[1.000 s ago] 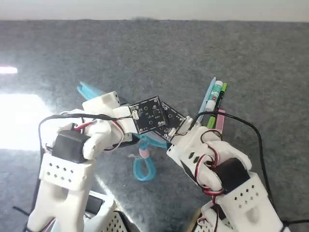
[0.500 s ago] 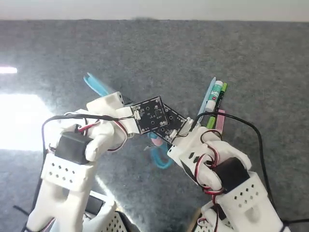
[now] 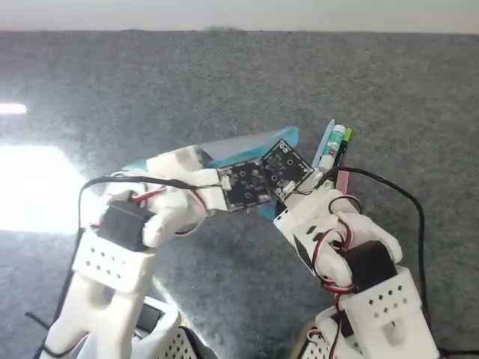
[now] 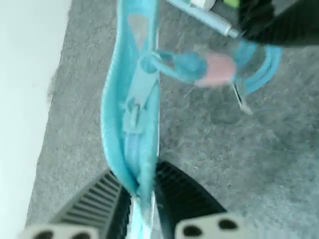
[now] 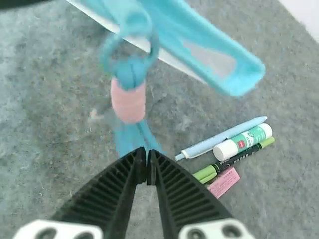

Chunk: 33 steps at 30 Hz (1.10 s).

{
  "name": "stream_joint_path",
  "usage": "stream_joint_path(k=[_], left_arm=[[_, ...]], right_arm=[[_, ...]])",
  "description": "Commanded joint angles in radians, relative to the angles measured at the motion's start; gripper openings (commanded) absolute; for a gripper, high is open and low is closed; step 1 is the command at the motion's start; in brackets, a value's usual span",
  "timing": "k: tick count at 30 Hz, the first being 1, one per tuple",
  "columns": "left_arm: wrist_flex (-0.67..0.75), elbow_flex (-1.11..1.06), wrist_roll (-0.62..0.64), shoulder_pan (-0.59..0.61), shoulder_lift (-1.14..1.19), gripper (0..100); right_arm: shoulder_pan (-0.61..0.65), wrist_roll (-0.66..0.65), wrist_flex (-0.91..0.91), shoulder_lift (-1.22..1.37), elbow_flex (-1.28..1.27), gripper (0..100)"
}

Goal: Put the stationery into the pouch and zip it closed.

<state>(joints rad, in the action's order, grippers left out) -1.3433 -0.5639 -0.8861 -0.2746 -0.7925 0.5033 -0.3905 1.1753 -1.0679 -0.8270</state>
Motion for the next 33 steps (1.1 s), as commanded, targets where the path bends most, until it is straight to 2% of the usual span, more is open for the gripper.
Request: stream_joint_path(k=[1,5,10,14,20,27,31,33], left_arm=[[0.017,0.045,0.054,-0.009,-0.006,1],[-0.008,0.067,0.086,-0.009,-0.006,1],[-0.025,0.062,0.129,-0.009,-0.011,1],[-0.017,0.005,0.173,-0.017,-0.092,1],[0.044,-0.150,0.212,0.035,-0.325,1],[0.157,-0.397,0.230,0.037,-0.486,1],[0.170,-0.409,0.307,0.035,-0.493,1],[0.150,-0.414,0.342,0.038,-0.494,1]], right_arm=[[-0.016,0.014,-0.008,-0.021,-0.008,0.9],[-0.050,0.015,-0.010,-0.021,-0.015,0.9],[-0.260,0.055,0.018,-0.008,0.054,0.9],[-0.426,0.028,0.070,0.010,0.118,1.7],[-0.621,0.025,0.108,0.262,0.242,13.9],[-0.581,0.029,0.174,0.570,0.502,13.9],[-0.501,0.035,0.183,0.636,0.597,13.9],[-0.473,0.089,0.196,0.682,0.623,13.9]])
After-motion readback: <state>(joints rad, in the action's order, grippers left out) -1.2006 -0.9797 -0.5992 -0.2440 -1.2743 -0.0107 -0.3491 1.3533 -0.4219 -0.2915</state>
